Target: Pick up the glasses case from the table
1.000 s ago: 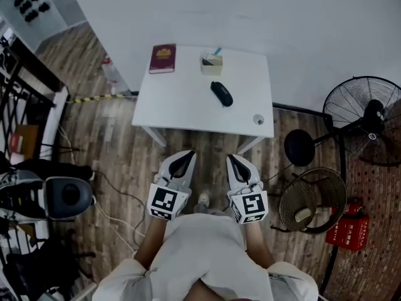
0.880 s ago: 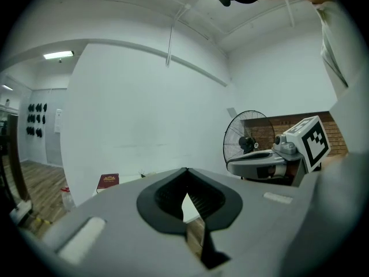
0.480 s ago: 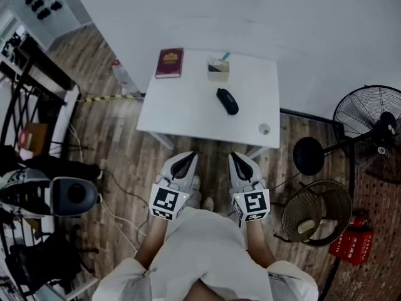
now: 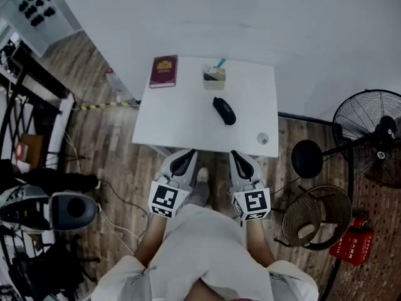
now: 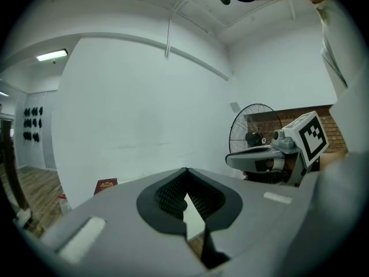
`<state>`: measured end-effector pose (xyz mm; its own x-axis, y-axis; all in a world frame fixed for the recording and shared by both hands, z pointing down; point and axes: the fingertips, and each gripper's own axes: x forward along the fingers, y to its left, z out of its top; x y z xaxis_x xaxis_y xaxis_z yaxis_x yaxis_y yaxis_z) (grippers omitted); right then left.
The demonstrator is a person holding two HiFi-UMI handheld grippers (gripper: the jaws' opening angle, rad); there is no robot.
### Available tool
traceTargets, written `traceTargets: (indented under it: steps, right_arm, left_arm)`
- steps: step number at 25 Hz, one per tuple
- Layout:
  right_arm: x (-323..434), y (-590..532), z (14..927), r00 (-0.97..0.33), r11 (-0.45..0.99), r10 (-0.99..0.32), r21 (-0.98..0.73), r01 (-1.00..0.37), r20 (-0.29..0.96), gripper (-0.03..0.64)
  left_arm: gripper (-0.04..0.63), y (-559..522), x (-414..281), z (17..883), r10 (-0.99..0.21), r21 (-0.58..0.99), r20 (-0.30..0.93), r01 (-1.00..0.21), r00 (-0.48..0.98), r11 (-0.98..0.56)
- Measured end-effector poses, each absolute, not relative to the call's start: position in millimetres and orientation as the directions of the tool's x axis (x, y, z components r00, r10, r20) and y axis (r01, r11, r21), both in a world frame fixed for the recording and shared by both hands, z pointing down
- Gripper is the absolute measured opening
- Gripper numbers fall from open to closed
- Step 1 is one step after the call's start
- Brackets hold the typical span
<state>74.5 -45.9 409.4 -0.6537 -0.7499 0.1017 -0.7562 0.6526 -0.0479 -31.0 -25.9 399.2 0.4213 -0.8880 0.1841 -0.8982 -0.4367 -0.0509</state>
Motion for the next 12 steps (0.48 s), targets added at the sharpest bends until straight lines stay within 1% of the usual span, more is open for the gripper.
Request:
traceTargets:
  steps: [12]
  right_arm:
    - [48.7, -140.2, 408.1, -0.618, 0.622, -0.772, -0.022, -0.783, 0.151, 0.005]
  left_arm:
    - [0.017, -132.1, -51.5, 399.9, -0.849, -0.009, 0.188, -0.863, 0.494, -0.505]
